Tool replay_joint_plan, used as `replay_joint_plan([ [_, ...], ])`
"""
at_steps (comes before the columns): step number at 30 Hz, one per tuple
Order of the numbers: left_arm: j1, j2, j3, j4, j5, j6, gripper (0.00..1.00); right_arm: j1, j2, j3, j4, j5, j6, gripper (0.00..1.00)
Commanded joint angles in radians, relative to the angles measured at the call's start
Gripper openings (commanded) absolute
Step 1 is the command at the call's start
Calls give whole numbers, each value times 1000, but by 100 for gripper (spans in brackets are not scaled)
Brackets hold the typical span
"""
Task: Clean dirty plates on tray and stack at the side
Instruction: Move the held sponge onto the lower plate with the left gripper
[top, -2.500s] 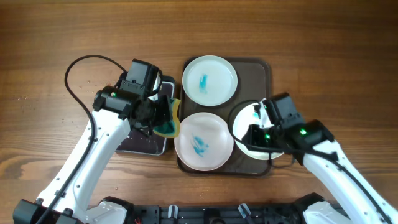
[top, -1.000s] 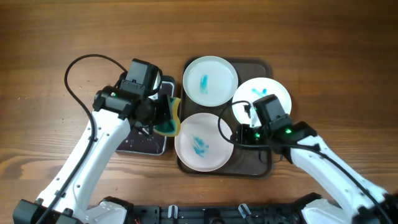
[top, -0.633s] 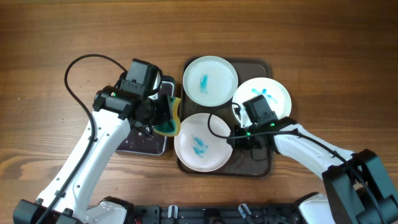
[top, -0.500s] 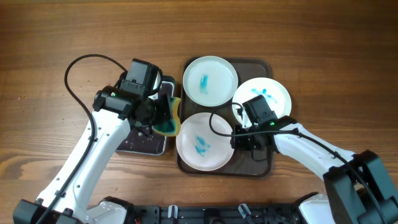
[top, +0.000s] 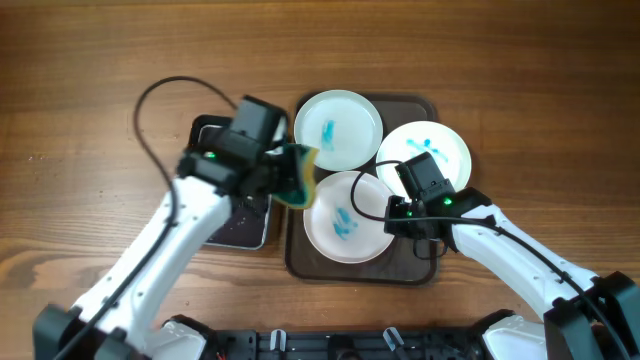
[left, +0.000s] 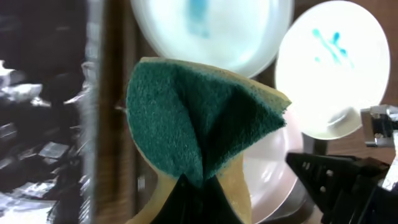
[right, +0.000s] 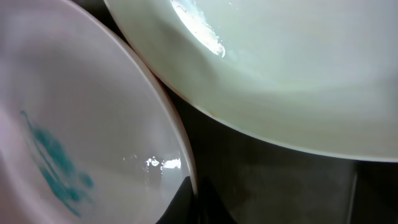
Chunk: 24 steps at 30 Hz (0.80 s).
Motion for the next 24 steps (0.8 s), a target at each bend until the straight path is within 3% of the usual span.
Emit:
replay_joint_plan([
  [1,-90,119,-14,62,8,-55,4,-1,-12,14,5,35,-28,4],
  [19,-270,467,-14,242,136,-220,4,-1,-10,5,17,-29,-51,4],
  [24,-322,510,-14,320,307,-222,4,-1,-10,5,18,-29,-51,4],
])
